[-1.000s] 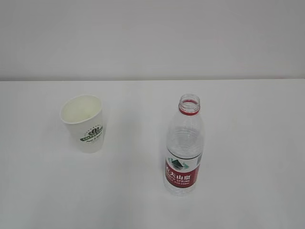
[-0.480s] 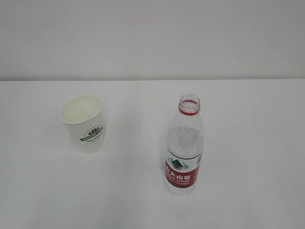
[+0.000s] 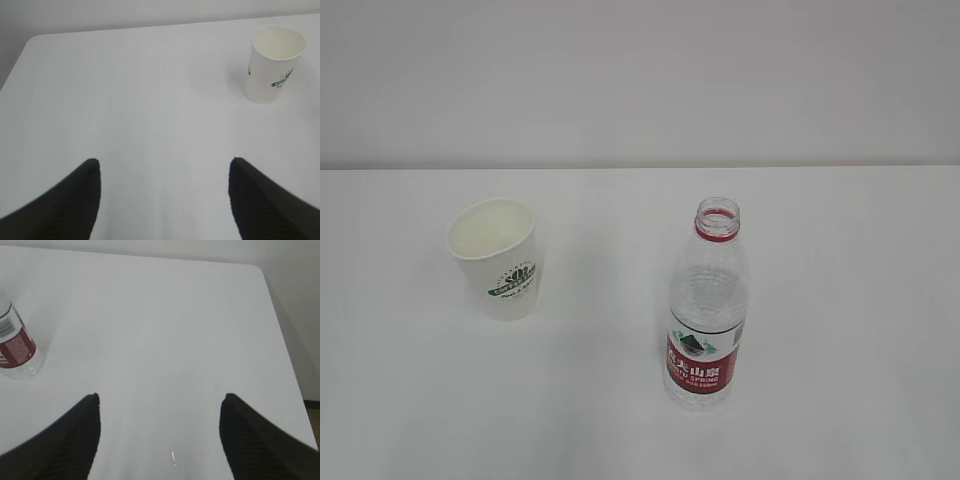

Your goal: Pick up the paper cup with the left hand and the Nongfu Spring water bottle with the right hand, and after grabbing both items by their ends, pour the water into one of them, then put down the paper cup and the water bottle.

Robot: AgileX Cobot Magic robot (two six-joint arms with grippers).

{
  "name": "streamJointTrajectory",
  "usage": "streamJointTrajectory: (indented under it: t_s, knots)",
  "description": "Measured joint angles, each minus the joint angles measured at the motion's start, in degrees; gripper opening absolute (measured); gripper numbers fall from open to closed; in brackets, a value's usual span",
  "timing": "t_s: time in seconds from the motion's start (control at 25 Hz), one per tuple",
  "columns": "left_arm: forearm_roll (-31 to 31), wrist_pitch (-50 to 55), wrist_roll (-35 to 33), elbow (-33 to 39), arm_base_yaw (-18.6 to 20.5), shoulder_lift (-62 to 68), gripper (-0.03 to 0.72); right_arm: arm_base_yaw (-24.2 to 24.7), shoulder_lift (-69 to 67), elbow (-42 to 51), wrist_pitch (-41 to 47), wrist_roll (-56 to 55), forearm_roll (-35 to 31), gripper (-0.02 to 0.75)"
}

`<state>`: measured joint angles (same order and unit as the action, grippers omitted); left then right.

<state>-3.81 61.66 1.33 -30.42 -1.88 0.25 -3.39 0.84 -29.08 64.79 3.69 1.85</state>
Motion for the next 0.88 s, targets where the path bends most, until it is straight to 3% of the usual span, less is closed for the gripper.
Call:
streamJointTrajectory:
  t_s: [0.28,0.88]
  knots:
    - [0.00,-1.30,0.00,-0.15,0.00,1.72,0.579,0.00,0.00,-3.79,-2.27,0.68,-1.19,0.557]
    - [-0.13,-16.67,0.00,-1.10,0.00,9.81,0.579,0.00,-8.35,-5.47,-13.19,1.73,-2.58,0.555]
